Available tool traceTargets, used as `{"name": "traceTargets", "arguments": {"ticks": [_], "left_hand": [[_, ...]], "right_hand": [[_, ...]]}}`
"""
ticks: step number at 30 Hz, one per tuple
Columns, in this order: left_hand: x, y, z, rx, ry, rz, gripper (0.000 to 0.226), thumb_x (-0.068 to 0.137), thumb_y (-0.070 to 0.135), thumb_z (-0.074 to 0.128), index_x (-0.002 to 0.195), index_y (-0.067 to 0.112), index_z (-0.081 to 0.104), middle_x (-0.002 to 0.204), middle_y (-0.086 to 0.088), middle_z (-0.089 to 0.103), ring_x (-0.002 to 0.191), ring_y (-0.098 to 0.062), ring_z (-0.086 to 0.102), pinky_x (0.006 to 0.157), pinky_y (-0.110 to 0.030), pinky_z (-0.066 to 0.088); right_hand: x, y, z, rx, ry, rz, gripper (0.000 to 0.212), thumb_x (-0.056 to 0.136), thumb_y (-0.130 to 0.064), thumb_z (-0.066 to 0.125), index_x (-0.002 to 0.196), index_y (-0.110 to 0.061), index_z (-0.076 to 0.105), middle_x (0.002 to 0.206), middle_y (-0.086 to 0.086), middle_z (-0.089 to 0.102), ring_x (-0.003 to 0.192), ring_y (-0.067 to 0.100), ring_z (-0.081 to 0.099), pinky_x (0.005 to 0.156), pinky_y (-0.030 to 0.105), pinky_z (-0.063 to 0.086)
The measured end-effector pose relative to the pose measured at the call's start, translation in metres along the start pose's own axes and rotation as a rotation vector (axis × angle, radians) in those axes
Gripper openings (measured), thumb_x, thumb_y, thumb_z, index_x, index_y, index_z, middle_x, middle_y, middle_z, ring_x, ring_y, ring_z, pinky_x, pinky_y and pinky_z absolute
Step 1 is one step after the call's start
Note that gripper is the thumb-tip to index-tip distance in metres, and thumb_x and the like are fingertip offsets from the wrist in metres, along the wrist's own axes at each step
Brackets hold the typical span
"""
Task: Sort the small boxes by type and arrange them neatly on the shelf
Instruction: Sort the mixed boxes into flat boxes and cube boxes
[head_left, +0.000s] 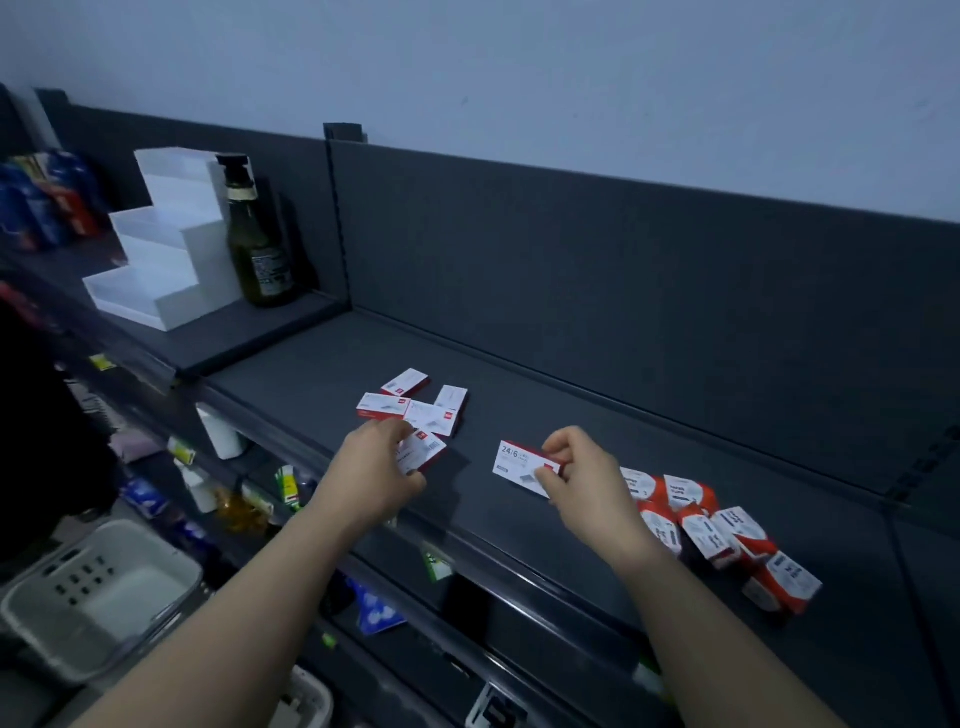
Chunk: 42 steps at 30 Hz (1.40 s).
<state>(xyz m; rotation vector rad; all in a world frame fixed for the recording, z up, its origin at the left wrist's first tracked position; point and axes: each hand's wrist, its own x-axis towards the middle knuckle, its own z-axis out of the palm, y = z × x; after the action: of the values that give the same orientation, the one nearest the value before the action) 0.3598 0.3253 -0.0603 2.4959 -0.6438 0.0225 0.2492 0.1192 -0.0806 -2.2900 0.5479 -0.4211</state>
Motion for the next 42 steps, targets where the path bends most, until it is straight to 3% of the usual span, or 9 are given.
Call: {"name": "traceTargets", "arguments": {"ticks": [6, 10, 13, 17, 22, 28, 31, 34, 42], "left_hand": [[0.035, -0.043, 0.001, 0.009, -0.067, -0.062, 0.046, 0.075, 0.016, 0.065, 0.120, 0.020, 0.058, 0.115, -0.001, 0.061, 0.093, -0.015, 0.051, 0.071, -0.026, 0.042], [0.059, -0.061, 0.008, 0.017, -0.096, -0.082, 0.045, 0.075, 0.013, 0.063, 0.119, 0.021, 0.058, 0.114, -0.001, 0.062, 0.094, -0.016, 0.054, 0.071, -0.027, 0.045], [0.074, -0.072, 0.013, 0.036, -0.107, -0.065, 0.046, 0.074, 0.012, 0.061, 0.119, 0.023, 0.059, 0.115, 0.001, 0.062, 0.103, -0.019, 0.056, 0.079, -0.034, 0.050], [0.092, -0.084, 0.017, 0.022, -0.101, -0.038, 0.047, 0.076, 0.011, 0.059, 0.121, 0.022, 0.060, 0.118, 0.000, 0.063, 0.108, -0.022, 0.055, 0.086, -0.037, 0.050], [0.116, -0.093, 0.020, -0.029, -0.093, 0.033, 0.040, 0.083, 0.013, 0.060, 0.122, 0.021, 0.059, 0.122, 0.000, 0.060, 0.110, -0.019, 0.054, 0.081, -0.025, 0.041], [0.129, -0.087, 0.009, -0.013, -0.004, 0.106, 0.032, 0.089, 0.026, 0.057, 0.120, 0.020, 0.060, 0.119, -0.001, 0.058, 0.108, -0.021, 0.054, 0.080, -0.029, 0.044], [0.127, -0.072, -0.001, -0.022, 0.038, 0.215, 0.027, 0.089, 0.025, 0.055, 0.114, 0.020, 0.063, 0.115, 0.001, 0.061, 0.104, -0.022, 0.054, 0.076, -0.029, 0.043], [0.120, -0.057, -0.005, -0.015, 0.020, 0.327, 0.022, 0.090, 0.025, 0.053, 0.109, 0.019, 0.063, 0.115, 0.003, 0.063, 0.104, -0.021, 0.054, 0.076, -0.030, 0.044], [0.099, -0.006, 0.011, -0.059, -0.061, 0.566, 0.035, 0.090, 0.027, 0.057, 0.122, 0.015, 0.061, 0.117, -0.004, 0.064, 0.109, -0.027, 0.055, 0.088, -0.034, 0.044]], "right_hand": [[0.038, -0.023, 0.052, 0.069, -0.115, 0.017, 0.012, 0.088, -0.013, 0.060, 0.094, -0.023, 0.056, 0.082, -0.011, 0.060, 0.068, 0.011, 0.060, 0.069, 0.028, 0.052], [0.062, -0.029, 0.077, 0.069, -0.148, 0.006, 0.010, 0.088, -0.014, 0.060, 0.094, -0.022, 0.057, 0.079, -0.012, 0.058, 0.066, 0.004, 0.057, 0.061, 0.017, 0.044], [0.077, -0.030, 0.091, 0.091, -0.142, 0.015, 0.008, 0.089, -0.015, 0.060, 0.095, -0.020, 0.059, 0.080, -0.015, 0.058, 0.068, -0.002, 0.055, 0.058, 0.011, 0.038], [0.093, -0.032, 0.104, 0.085, -0.119, 0.035, 0.016, 0.087, -0.017, 0.062, 0.103, -0.018, 0.063, 0.099, -0.006, 0.061, 0.073, 0.000, 0.054, 0.071, 0.017, 0.042], [0.107, -0.038, 0.119, 0.024, -0.036, 0.047, 0.019, 0.088, -0.017, 0.063, 0.107, -0.016, 0.064, 0.105, -0.002, 0.052, 0.071, -0.001, 0.052, 0.069, 0.010, 0.036], [0.100, -0.044, 0.110, 0.018, 0.094, 0.023, 0.019, 0.086, -0.016, 0.064, 0.105, -0.016, 0.065, 0.105, -0.006, 0.054, 0.089, 0.008, 0.058, 0.077, 0.011, 0.040], [0.091, -0.045, 0.091, -0.157, 0.116, 0.037, 0.034, 0.091, -0.024, 0.059, 0.124, -0.016, 0.059, 0.126, -0.005, 0.056, 0.115, 0.012, 0.054, 0.095, 0.023, 0.041], [0.073, -0.045, 0.071, -0.300, 0.146, 0.073, 0.042, 0.095, -0.030, 0.053, 0.135, -0.017, 0.051, 0.142, -0.003, 0.049, 0.132, 0.013, 0.043, 0.106, 0.025, 0.031], [0.010, -0.034, 0.025, -0.443, 0.338, 0.203, 0.044, 0.094, -0.026, 0.055, 0.135, -0.011, 0.052, 0.139, 0.006, 0.053, 0.128, 0.021, 0.049, 0.106, 0.029, 0.034]]}}
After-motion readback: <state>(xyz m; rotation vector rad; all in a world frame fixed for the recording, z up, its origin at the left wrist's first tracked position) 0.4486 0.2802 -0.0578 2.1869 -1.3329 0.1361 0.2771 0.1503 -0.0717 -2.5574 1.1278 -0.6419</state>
